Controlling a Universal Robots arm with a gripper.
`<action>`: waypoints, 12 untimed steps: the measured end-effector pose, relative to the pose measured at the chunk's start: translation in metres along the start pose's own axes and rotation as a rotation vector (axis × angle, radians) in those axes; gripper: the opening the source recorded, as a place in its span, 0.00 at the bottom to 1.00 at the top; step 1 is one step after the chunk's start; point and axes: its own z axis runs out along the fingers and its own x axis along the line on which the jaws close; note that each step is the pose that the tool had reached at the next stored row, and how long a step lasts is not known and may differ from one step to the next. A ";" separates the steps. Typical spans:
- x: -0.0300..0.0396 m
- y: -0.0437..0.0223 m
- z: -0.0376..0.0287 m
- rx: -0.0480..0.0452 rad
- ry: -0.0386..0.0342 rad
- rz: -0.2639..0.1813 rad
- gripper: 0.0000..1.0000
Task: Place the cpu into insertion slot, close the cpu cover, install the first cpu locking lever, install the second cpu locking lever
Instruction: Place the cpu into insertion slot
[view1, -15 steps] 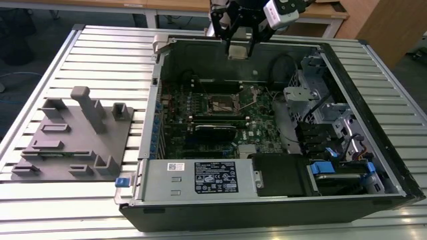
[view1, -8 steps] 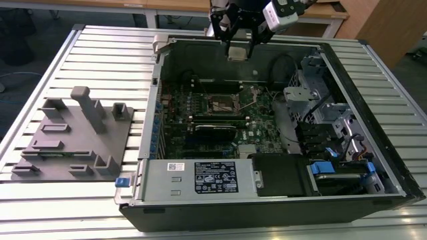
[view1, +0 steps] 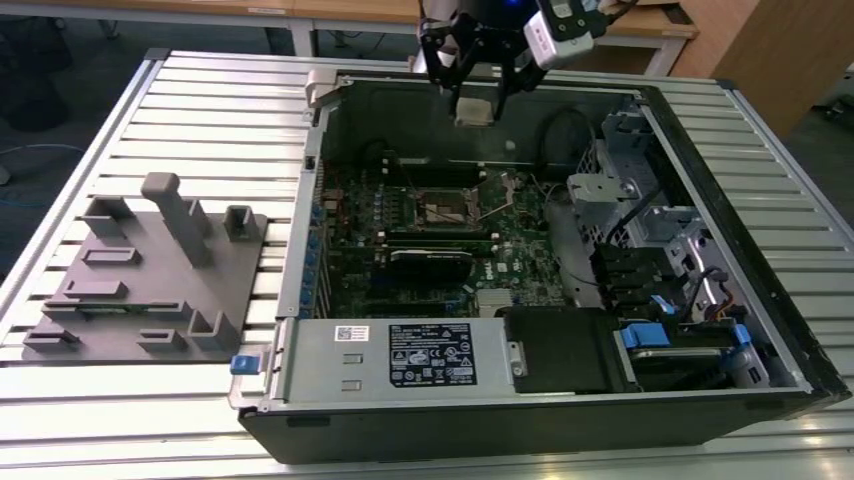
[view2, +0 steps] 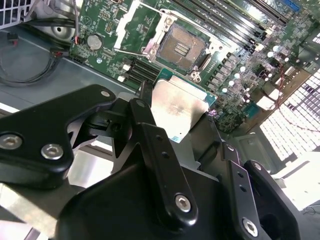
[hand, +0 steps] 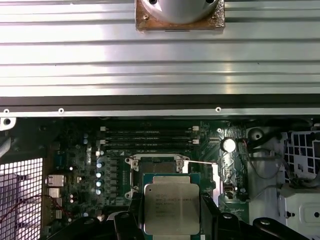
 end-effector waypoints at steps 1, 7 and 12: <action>0.0000 -0.0001 0.0013 0.0000 0.0000 0.000 0.54; 0.0001 -0.0006 0.0070 -0.0001 0.0000 0.000 0.54; 0.0008 -0.0009 0.0099 -0.0001 -0.0001 0.000 0.54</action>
